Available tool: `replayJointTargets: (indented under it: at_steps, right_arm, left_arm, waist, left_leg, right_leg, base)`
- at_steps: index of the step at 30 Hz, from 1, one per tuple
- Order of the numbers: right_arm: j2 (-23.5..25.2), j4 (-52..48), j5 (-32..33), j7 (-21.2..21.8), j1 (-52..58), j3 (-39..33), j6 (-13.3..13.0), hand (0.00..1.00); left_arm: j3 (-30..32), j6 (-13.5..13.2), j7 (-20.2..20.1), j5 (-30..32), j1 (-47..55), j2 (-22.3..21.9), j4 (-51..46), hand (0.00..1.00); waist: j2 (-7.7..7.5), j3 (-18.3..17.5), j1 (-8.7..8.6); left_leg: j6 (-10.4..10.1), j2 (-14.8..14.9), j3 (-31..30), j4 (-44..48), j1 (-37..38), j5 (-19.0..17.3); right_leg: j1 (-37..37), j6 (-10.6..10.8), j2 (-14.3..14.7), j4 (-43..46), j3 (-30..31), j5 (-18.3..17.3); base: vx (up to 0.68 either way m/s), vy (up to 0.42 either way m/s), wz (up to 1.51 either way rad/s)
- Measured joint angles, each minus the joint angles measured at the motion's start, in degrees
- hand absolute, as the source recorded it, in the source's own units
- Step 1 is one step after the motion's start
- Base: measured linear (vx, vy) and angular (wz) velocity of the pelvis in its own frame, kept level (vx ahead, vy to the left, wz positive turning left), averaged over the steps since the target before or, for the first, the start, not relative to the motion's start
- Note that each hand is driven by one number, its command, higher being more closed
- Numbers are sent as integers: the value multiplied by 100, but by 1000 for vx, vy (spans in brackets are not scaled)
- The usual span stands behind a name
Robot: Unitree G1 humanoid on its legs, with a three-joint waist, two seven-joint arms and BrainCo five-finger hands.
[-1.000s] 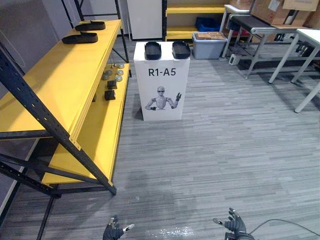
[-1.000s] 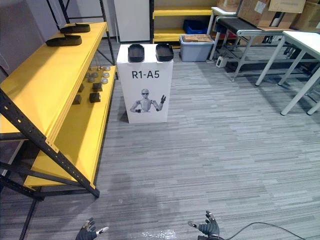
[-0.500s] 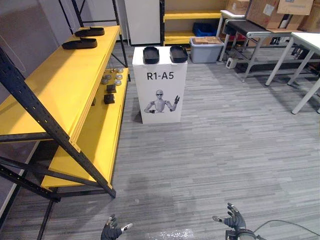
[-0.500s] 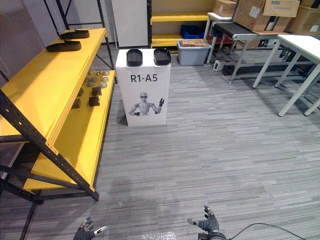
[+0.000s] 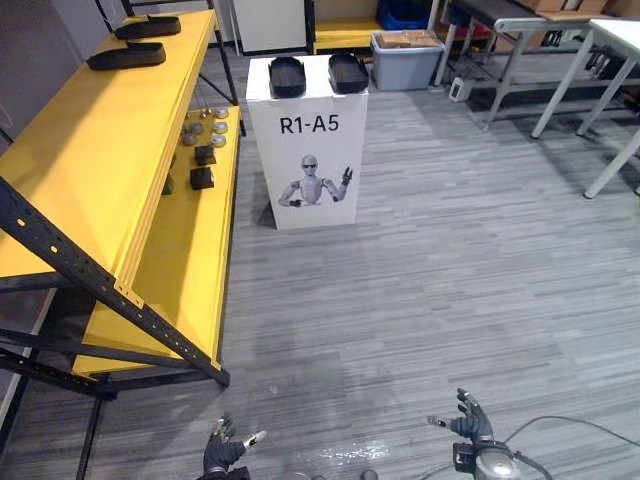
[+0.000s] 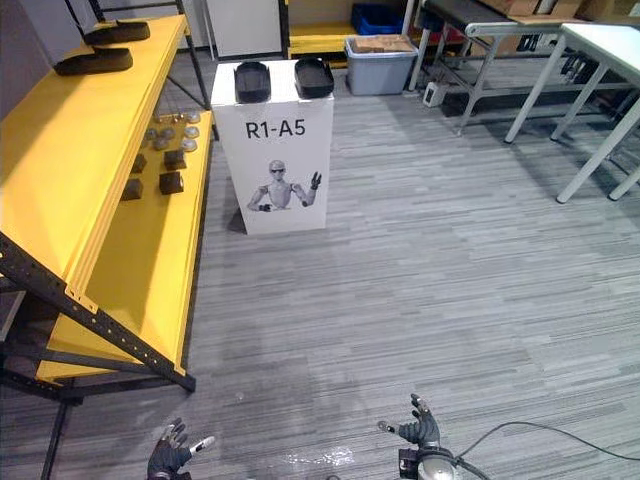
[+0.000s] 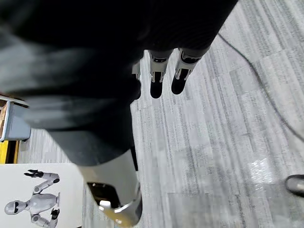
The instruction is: Walk over and take plastic housings, then place them on the shelf
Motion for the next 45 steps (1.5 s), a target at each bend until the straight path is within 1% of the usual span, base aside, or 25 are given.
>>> replayJointTargets:
  at_steps: [4, 8, 10, 11, 12, 14, 15, 17, 19, 20, 22, 25, 26, 27, 28, 29, 32, 33, 34, 37, 40, 42, 43, 44, 45]
  right_arm:
    - [27, -7, 3, -44, 3, 267, 37, 0]
    - [15, -58, 50, -99, -69, 282, 59, 0]
    - [-13, -79, 67, -111, -98, 277, 71, 0]
    - [-19, -99, 68, -115, -102, 278, 77, 0]
    - [-117, -117, 70, -135, -235, 271, 100, 0]
    - [-182, -186, 71, -151, -390, 237, 99, 0]
    - [-167, -201, 74, -156, -364, 265, 84, 0]
    - [-148, -212, 127, -187, -276, 431, 83, 0]
    - [62, -136, 262, -221, -268, 463, 83, 0]
    - [96, -123, 283, -227, -262, 464, 84, 0]
    - [171, -121, 380, -242, -269, 464, 82, 0]
    - [114, -78, 399, -254, -459, 439, 78, 0]
    - [80, -78, 399, -269, -499, 438, 78, 0]
    - [90, -73, 398, -291, -464, 435, 82, 0]
    - [108, -73, 398, -302, -437, 449, 82, 0]
    - [160, -86, 386, -320, -420, 444, 82, 0]
    - [160, -32, 359, -317, -449, 439, 88, 0]
    - [203, 13, 348, -315, -474, 441, 88, 0]
    - [222, 28, 342, -313, -475, 443, 87, 0]
    - [250, 119, 240, -305, -372, 486, 88, 0]
    - [275, 142, 221, -300, -328, 506, 90, 0]
    - [289, 154, 222, -298, -206, 509, 89, 0]
    - [303, 193, 220, -300, -111, 507, 96, 0]
    - [304, 197, 220, -300, -107, 507, 96, 0]
    - [268, 295, 220, -298, -23, 506, 105, 0]
  left_arm:
    - [-23, 17, 112, -9, -85, 18, 1, 0]
    - [-80, 11, 223, -47, -342, 124, -29, 0]
    - [-90, 9, 249, -51, -535, 143, -32, 0]
    - [-131, 1, 254, -43, -618, 179, -37, 0]
    - [-189, 2, 252, -28, -729, 112, -17, 0]
    - [-310, 13, 235, -24, -943, 0, -6, 0]
    - [-285, -7, 246, -25, -897, -78, 65, 0]
    - [-287, 7, 229, -23, -842, -147, 112, 0]
    - [-203, 26, 204, -23, -819, -93, 76, 0]
    - [-190, 30, 204, -23, -809, -92, 75, 0]
    - [-191, 52, 198, -26, -680, -130, 24, 0]
    - [-151, 59, 203, -30, -547, -159, -67, 0]
    - [-94, 61, 205, -32, -529, -188, -68, 0]
    - [-48, 64, 213, -32, -518, -182, -56, 0]
    - [-46, 63, 220, -31, -476, -180, -56, 0]
    - [-37, 59, 228, -31, -548, -171, -55, 0]
    - [-62, 60, 216, -31, -591, -229, 27, 0]
    - [-63, 65, 222, -39, -559, -197, 120, 0]
    - [-64, 85, 225, -41, -563, -177, 160, 0]
    - [-70, 99, 240, -79, -589, -109, 193, 0]
    - [-71, 93, 245, -161, -737, -28, 326, 0]
    - [-72, 87, 245, -198, -759, -25, 360, 0]
    - [-84, 73, 247, -199, -738, 33, 372, 0]
    - [-89, 73, 247, -199, -736, 37, 373, 0]
    - [-167, 78, 245, -189, -724, 23, 459, 0]
  waist:
    - [-27, 158, -69]
    - [10, 329, -208]
    - [59, 440, -301]
    - [22, 405, -367]
    - [194, 424, -320]
    - [170, 459, -409]
    - [222, 399, -483]
    - [329, 409, -462]
    - [291, 617, -271]
    - [245, 643, -208]
    - [109, 733, -45]
    - [99, 771, 121]
    - [107, 775, 202]
    - [114, 766, 296]
    - [74, 738, 350]
    - [-118, 680, 315]
    - [-158, 646, 314]
    - [-172, 643, 308]
    - [-173, 643, 278]
    - [-160, 610, 177]
    - [-173, 606, 72]
    - [-188, 578, 64]
    - [-270, 488, 45]
    - [-276, 483, 42]
    - [-248, 329, 18]
  left_leg:
    - [137, -175, -180, 192, 366, -439]
    - [77, 26, -589, 58, 849, -730]
    - [-108, 283, -831, -253, 1245, -772]
    - [-271, 433, -1063, -316, 1373, -798]
    - [-437, 700, -1133, -248, 1411, -747]
    - [-719, 720, -1246, 68, 1394, -198]
    - [-646, 771, -1218, 963, 1211, 175]
    - [-428, 1096, -980, 3137, 337, 1086]
    - [-396, 1341, -768, 5221, -814, 547]
    - [-414, 1305, -739, 5291, -915, 490]
    - [-564, 972, -531, 4839, -1642, 148]
    - [-571, 555, -383, 2361, -2254, 149]
    - [-540, 451, -341, 1128, -2330, 532]
    - [-357, 409, -317, 722, -2247, 1367]
    - [-108, 345, -304, 733, -2165, 1634]
    - [-18, 139, -261, 850, -2167, 1342]
    - [182, -13, -160, 1040, -1841, 808]
    - [237, -69, -133, 1024, -1495, 568]
    - [272, -112, -138, 1013, -1302, 453]
    - [344, -209, -300, 665, -295, 139]
    - [316, -66, -574, 140, 398, 124]
    - [186, 85, -752, -23, 701, 56]
    - [-75, 130, -902, -122, 824, -97]
    - [-82, 132, -913, -126, 826, -102]
    - [-229, 307, -1118, -92, 880, -188]
  right_leg:
    - [-1164, 93, -452, 2306, -435, -304]
    - [-2021, 92, -496, 1176, -474, -151]
    - [-2129, 61, -384, 117, -526, 765]
    - [-2069, -108, -369, -98, -606, 1718]
    - [-2213, -457, -224, 392, -778, 1535]
    - [-2447, -712, -318, 1337, -1053, 1093]
    - [-2114, -470, -219, 1213, -1122, 835]
    - [-1090, -850, 186, 218, -1193, 422]
    - [139, -932, 568, -735, -1022, 469]
    - [296, -934, 569, -831, -965, 468]
    - [1131, -935, 524, -1471, -698, 468]
    - [1735, -848, 399, -1989, -353, 407]
    - [2000, -776, 362, -2133, -213, 253]
    - [2276, -689, 310, -2193, -43, 32]
    - [2375, -642, 281, -2187, 31, -51]
    - [2345, -574, 38, -2012, 20, -180]
    - [1698, -262, -182, 42, 69, -332]
    - [1263, 226, -296, 1361, 40, -66]
    - [1058, 391, -368, 2012, 28, -78]
    - [142, 227, -677, 3577, -383, -238]
    - [-733, 134, -571, 2528, -467, -299]
    - [-822, 134, -422, 890, -356, -193]
    - [-812, 149, -369, -243, -178, 688]
    - [-809, 132, -366, -259, -172, 735]
    - [-707, -160, -225, -373, -155, 1209]
  base:
    - [205, 85, 17]
    - [432, -35, 51]
    - [611, -163, 77]
    - [861, -323, 51]
    - [728, -282, 34]
    - [744, -337, 26]
    - [761, -379, 41]
    - [564, -274, -3]
    - [719, -248, -35]
    - [646, -185, -39]
    - [517, -85, -47]
    - [592, 15, -65]
    - [574, 95, -73]
    - [588, 112, -68]
    - [616, 129, -30]
    - [755, 157, 2]
    - [632, 130, 0]
    - [532, 108, -15]
    - [631, 103, -3]
    - [485, 23, 23]
    - [468, -77, 45]
    - [457, -123, 53]
    - [390, -140, 49]
    - [618, -250, 69]
    - [530, -234, 45]
